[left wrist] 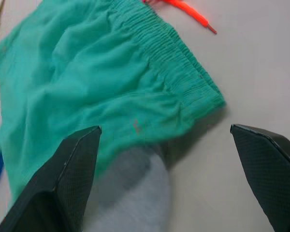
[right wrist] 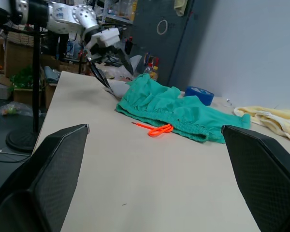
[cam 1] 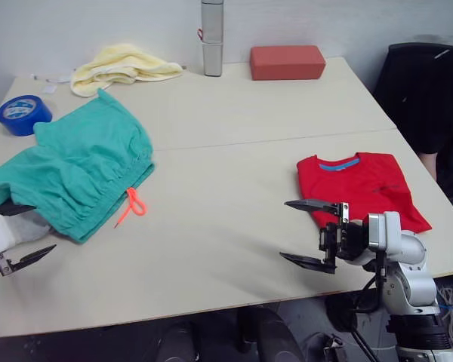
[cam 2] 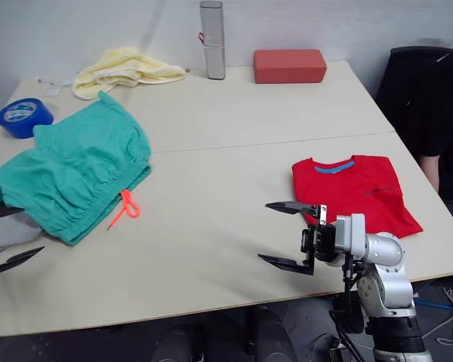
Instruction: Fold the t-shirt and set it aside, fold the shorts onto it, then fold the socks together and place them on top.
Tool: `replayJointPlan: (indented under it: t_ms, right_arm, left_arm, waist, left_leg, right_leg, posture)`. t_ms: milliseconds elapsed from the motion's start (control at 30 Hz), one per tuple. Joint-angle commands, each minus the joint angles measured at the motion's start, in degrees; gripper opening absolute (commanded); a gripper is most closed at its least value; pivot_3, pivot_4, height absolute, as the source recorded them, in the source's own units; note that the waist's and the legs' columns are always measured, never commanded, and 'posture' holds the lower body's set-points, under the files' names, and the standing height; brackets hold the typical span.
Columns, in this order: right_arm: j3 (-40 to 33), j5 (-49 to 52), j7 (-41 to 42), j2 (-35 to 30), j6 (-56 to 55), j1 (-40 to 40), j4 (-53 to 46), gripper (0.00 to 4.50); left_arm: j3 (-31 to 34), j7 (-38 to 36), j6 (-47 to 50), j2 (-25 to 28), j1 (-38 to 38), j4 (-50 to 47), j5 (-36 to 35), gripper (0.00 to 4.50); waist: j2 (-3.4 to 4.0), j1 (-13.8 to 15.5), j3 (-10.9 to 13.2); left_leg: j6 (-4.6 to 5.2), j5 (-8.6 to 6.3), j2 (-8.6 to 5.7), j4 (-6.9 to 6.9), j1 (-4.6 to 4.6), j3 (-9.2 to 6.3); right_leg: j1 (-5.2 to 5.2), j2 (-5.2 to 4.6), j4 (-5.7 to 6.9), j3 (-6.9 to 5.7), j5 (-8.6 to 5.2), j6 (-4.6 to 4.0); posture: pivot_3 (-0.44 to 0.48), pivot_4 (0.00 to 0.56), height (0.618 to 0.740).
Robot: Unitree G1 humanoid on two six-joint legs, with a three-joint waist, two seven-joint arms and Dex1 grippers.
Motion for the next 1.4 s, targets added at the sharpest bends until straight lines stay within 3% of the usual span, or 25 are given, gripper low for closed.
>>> replayJointPlan:
  t_ms: [33, 200, 333, 433, 667, 833, 933, 1133, 1400]
  right_arm:
    - [0.24, 0.82, -2.21, -0.85, 1.42, -0.49, -3.80, 4.48]
    - [0.85, 0.75, -5.36, -1.21, 3.58, -0.72, -6.64, 4.48]
    - [0.99, 1.16, -7.14, -2.25, 5.64, -0.34, -9.72, 4.48]
    - [0.33, 1.78, -8.30, -3.34, 7.42, -0.15, -11.24, 4.48]
    - [0.21, 1.12, -9.18, -2.96, 6.54, -0.16, -9.94, 4.48]
    - [0.35, 0.76, -8.86, -2.98, 5.66, -0.28, -9.31, 4.50]
    - [-0.32, 0.53, -8.61, -3.53, 4.90, 0.10, -8.71, 4.50]
    - [-1.57, 0.96, -7.57, -4.39, 4.03, 1.38, -7.75, 4.50]
    - [-3.95, 0.96, -7.43, -6.15, 3.83, 2.42, -6.77, 4.50]
  left_arm:
    - [-6.78, 2.19, -11.02, 3.48, -6.63, 9.07, 6.59, 4.50]
    - [-16.48, 3.98, -16.84, 3.73, -17.74, 17.64, 11.26, 4.50]
    - [-22.53, 4.23, -18.92, 3.31, -22.36, 21.21, 14.21, 4.50]
    - [-23.77, 2.13, -20.93, 4.30, -22.91, 23.43, 11.97, 4.50]
    - [-29.05, 9.59, -21.91, 1.46, -29.60, 29.76, 18.50, 4.50]
    - [-30.99, 7.49, -20.56, -2.71, -31.08, 31.17, 15.64, 3.00]
    - [-29.29, 3.41, -18.66, -4.06, -30.48, 29.68, 9.71, 2.03]
    - [-26.08, -2.96, -6.47, -8.46, -29.80, 15.67, -4.04, 0.20]
    - [-27.59, -1.46, 19.05, -14.10, -33.13, -11.05, -12.75, 0.06]
  waist:
    - [0.00, -0.33, 0.00]
    - [-0.02, -0.39, -0.01]
    - [-0.13, -0.21, -0.07]
    - [-0.13, -0.23, -0.07]
    - [-0.13, 0.06, -0.11]
    - [0.08, 1.02, -0.16]
    - [0.05, 1.34, -0.18]
    - [-0.18, 1.65, -0.25]
    - [-0.41, 1.46, -0.30]
  left_leg:
    - [-0.08, -0.01, 0.06, 0.01, -0.05, 0.08]
    - [-0.29, -0.03, 0.02, 0.08, -0.06, 0.63]
    - [-0.30, -0.02, 0.02, 0.22, -0.06, 1.36]
    - [-0.33, 0.01, 0.02, 0.26, 0.06, 1.43]
    - [-0.19, 0.08, 0.02, 0.30, 0.23, 1.39]
    - [-0.18, 0.31, -0.07, 0.27, 0.52, 1.38]
    - [-0.17, 0.38, -0.13, 0.26, 0.62, 1.31]
    - [-0.04, 0.45, -0.24, 0.28, 0.53, 1.32]
    - [-0.39, 0.47, -0.14, 0.82, 0.09, 1.23]
  right_leg:
    - [-0.08, 0.09, -0.01, 0.01, -0.02, -0.03]
    - [-0.37, 0.39, 0.11, -0.06, -0.08, -0.04]
    - [-0.69, 0.47, 0.49, 0.26, -0.09, -0.04]
    - [-0.75, 0.49, 0.68, 0.45, -0.09, -0.04]
    - [-0.77, 0.57, 1.05, 0.59, -0.10, -0.23]
    - [-0.68, 0.58, 1.34, 0.76, -0.06, -0.33]
    - [-0.62, 0.35, 1.39, 0.87, -0.11, -0.40]
    - [-0.64, 0.20, 1.46, 0.82, -0.04, -0.29]
    - [-0.71, 0.30, 1.51, 0.98, -0.03, -0.24]
  posture:
    - [0.000, 0.150, 0.740]
    - [0.000, 0.150, 0.740]
    - [0.000, 0.150, 0.740]
    - [0.000, 0.150, 0.740]
    - [0.000, 0.150, 0.740]
    - [0.000, 0.150, 0.740]
    - [0.000, 0.150, 0.740]
    - [0.000, 0.150, 0.740]
    - [0.000, 0.150, 0.740]
